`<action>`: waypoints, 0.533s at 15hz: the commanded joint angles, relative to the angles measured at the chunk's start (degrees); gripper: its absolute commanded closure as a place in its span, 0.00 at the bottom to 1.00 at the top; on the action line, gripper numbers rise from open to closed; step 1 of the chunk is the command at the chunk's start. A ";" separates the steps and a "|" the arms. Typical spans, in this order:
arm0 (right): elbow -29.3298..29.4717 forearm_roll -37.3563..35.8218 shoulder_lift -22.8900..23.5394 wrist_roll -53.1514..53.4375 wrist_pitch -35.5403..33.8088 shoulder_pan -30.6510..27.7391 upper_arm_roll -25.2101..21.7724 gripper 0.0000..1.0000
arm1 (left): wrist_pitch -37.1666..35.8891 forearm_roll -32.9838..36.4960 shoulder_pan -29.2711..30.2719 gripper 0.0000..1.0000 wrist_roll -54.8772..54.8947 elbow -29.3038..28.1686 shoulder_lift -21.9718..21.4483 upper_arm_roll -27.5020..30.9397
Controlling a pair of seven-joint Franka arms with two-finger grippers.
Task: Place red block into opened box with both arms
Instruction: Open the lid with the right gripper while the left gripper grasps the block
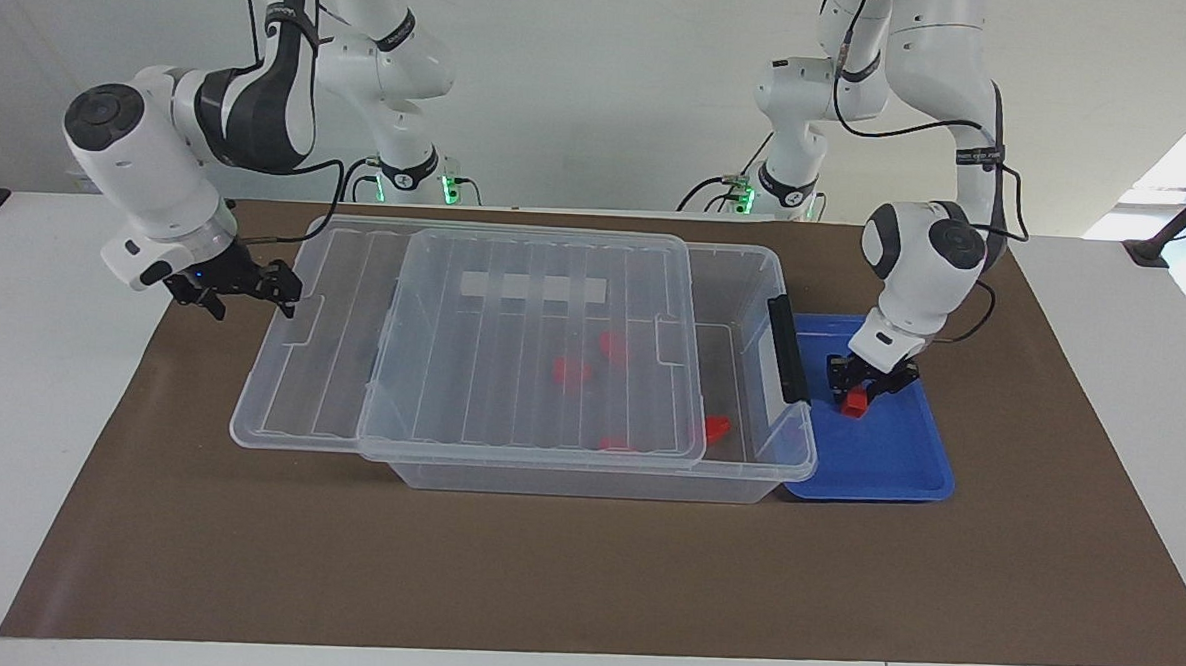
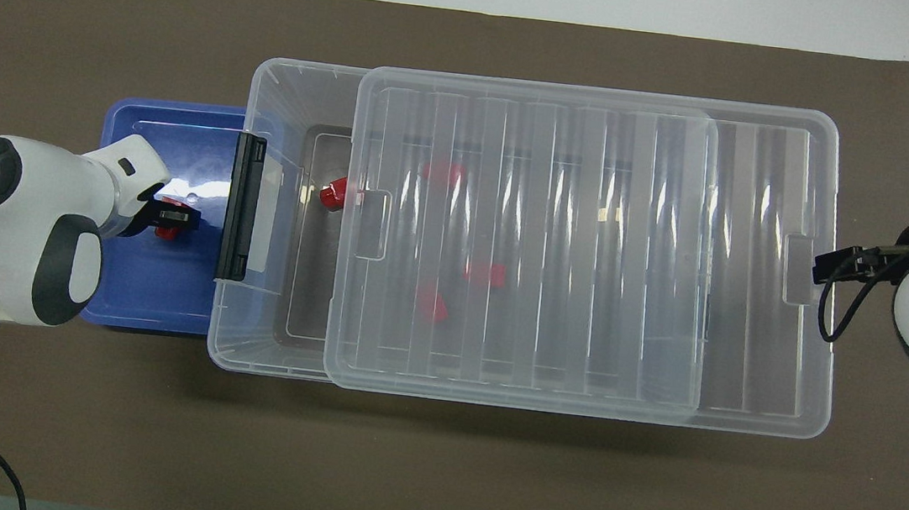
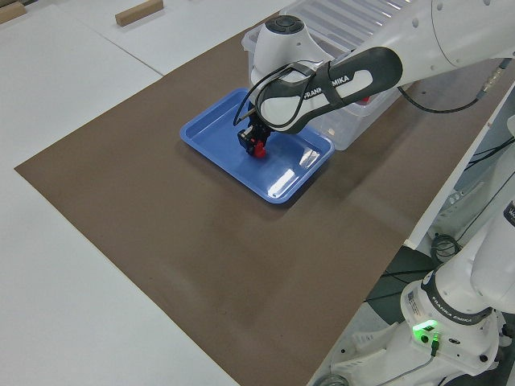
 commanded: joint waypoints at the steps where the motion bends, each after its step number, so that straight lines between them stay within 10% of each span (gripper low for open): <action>1: -1.46 -0.57 -0.96 -2.96 1.81 -0.45 -0.96 0.00 | 1.52 1.08 -0.50 1.00 -0.67 -1.10 -0.84 0.37; 8: -1.20 -0.57 -0.79 -9.11 1.91 -0.80 -4.12 0.00 | -14.17 1.08 -1.12 1.00 -0.85 6.88 -8.30 -0.07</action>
